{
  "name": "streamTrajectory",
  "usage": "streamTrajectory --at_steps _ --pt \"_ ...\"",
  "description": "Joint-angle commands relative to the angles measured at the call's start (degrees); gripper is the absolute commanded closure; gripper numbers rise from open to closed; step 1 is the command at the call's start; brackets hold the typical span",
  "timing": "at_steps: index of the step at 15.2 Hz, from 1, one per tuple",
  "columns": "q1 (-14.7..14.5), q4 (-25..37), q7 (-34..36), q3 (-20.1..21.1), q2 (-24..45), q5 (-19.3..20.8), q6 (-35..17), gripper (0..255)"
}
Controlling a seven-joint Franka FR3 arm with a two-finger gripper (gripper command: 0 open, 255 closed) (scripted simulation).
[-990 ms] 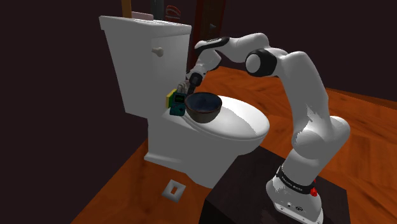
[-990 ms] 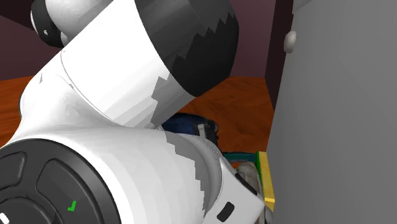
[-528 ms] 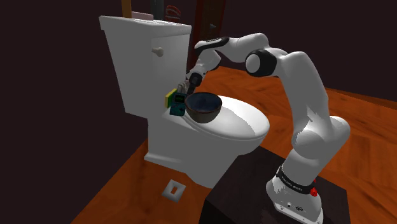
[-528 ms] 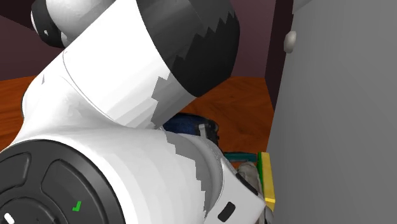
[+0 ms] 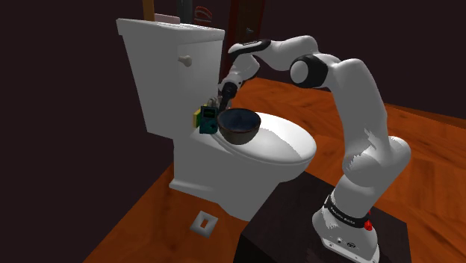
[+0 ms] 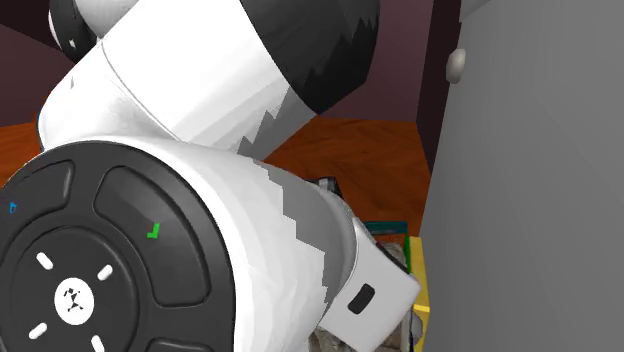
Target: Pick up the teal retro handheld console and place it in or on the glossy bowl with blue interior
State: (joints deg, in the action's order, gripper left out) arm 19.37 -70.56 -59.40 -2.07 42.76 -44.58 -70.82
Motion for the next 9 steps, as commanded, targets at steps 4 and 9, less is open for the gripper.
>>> streamTrajectory --at_steps 4,9 --pt "0.3 1.8 2.0 0.3 -1.0 -0.5 2.1 255" --pt "0.7 3.7 4.1 0.5 -2.0 -1.1 4.3 255"
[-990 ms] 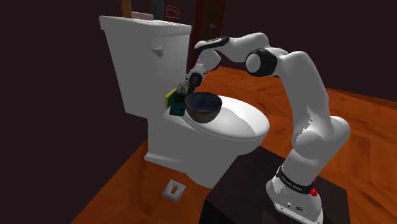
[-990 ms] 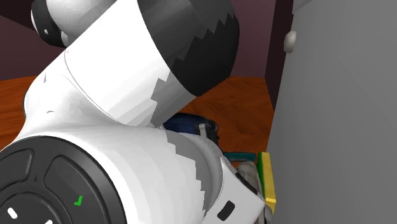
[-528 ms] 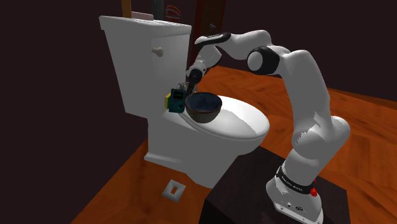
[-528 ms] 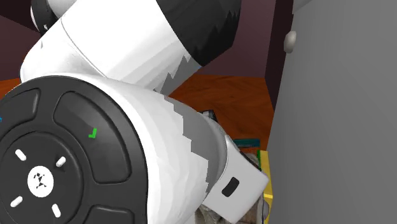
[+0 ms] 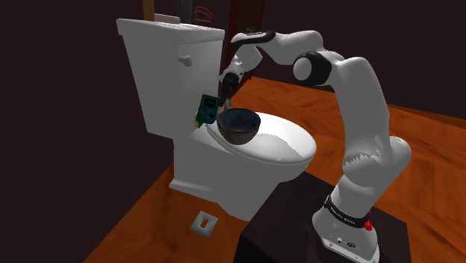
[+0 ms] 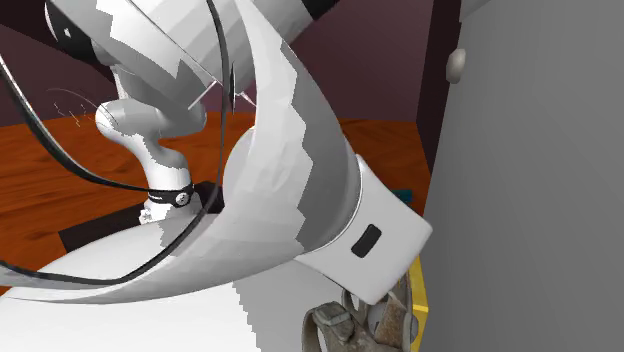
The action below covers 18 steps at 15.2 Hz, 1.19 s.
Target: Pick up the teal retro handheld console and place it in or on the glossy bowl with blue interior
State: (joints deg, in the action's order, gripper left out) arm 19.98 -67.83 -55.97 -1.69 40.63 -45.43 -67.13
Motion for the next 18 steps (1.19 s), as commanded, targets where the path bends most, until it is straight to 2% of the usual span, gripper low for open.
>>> streamTrajectory --at_steps 1,18 --pt "0.1 1.4 1.2 0.2 0.0 -0.4 1.0 255" --pt "1.9 12.7 10.4 1.7 -0.3 -3.6 9.1 255"
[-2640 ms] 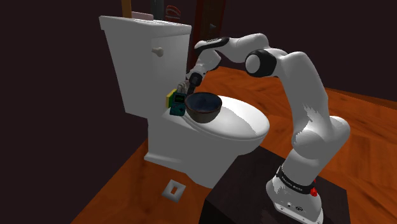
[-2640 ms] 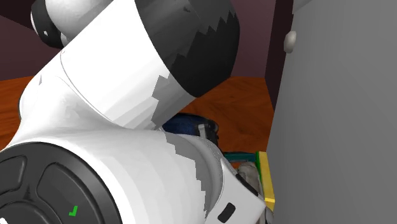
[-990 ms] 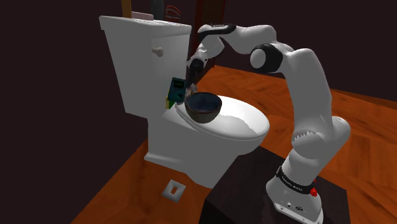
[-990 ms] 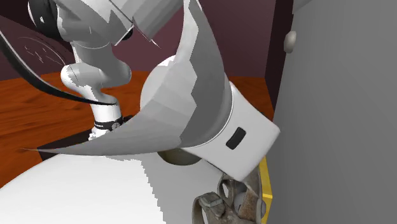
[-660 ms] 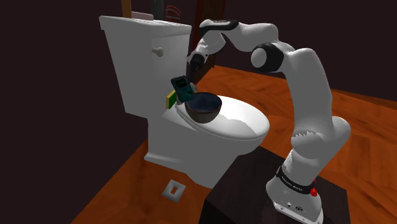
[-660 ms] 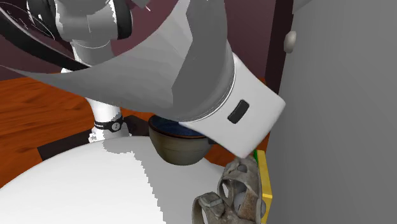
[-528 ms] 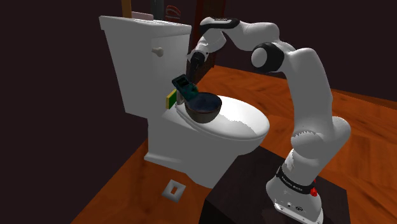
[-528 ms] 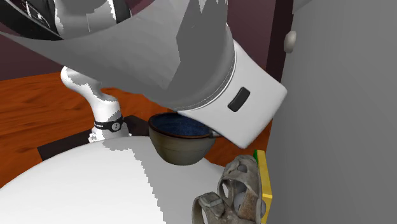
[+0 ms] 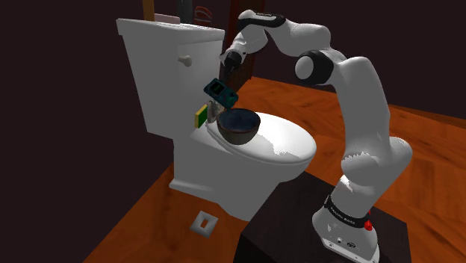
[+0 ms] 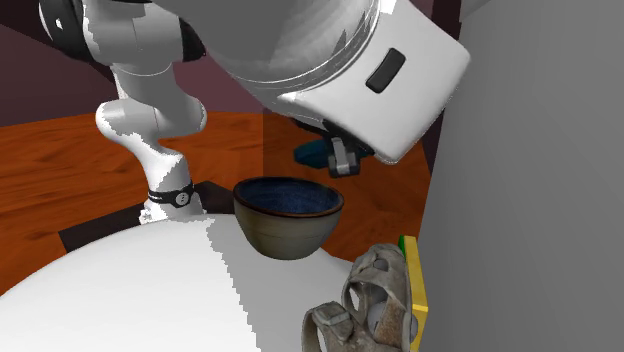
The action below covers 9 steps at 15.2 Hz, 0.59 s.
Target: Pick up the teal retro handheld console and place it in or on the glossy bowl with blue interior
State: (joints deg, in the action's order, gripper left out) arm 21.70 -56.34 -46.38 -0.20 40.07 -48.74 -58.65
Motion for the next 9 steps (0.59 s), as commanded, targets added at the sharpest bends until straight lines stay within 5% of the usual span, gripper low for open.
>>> streamTrajectory --at_steps 1,3,9 --pt "0.3 2.1 1.5 0.3 0.4 -0.6 1.1 255" --pt "0.5 3.7 2.6 0.5 0.8 -1.0 2.0 255" --pt "1.8 -20.9 -7.7 -2.6 -15.9 3.7 -0.3 255"
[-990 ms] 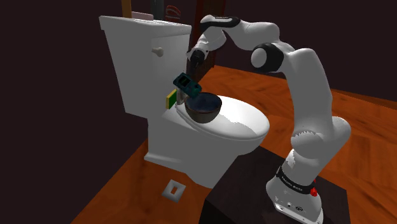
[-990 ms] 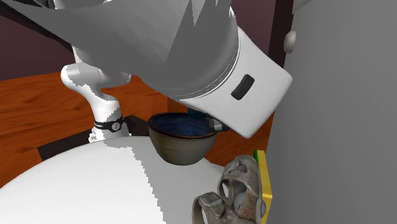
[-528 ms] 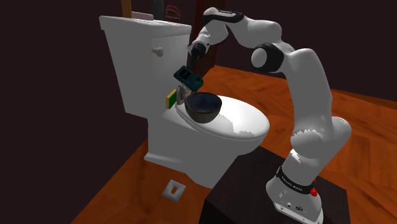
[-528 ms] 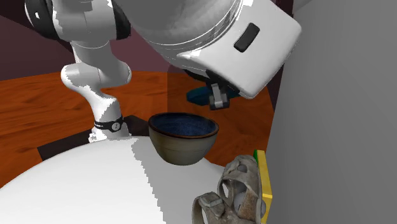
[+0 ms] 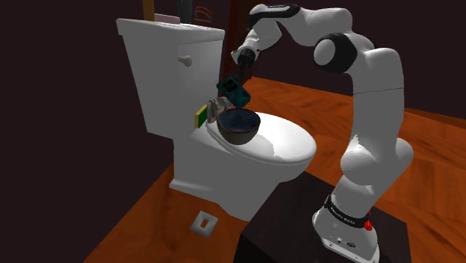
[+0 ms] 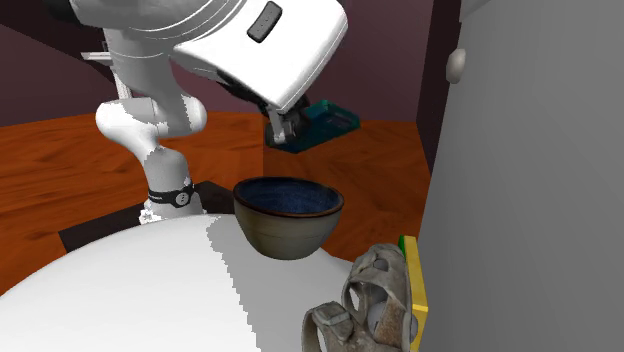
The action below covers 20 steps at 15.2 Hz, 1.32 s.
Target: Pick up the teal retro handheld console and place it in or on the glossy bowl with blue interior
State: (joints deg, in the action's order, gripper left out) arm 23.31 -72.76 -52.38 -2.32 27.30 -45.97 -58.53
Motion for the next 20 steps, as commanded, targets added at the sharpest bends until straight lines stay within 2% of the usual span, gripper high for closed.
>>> streamTrajectory --at_steps 1,5,20 --pt "0.5 -7.4 -3.0 -0.9 -5.3 1.6 -0.4 255" --pt "1.9 -17.3 -7.5 -2.4 -12.8 4.6 -0.2 255" --pt "1.1 -24.8 -13.8 -2.4 -10.6 7.1 -8.1 255"
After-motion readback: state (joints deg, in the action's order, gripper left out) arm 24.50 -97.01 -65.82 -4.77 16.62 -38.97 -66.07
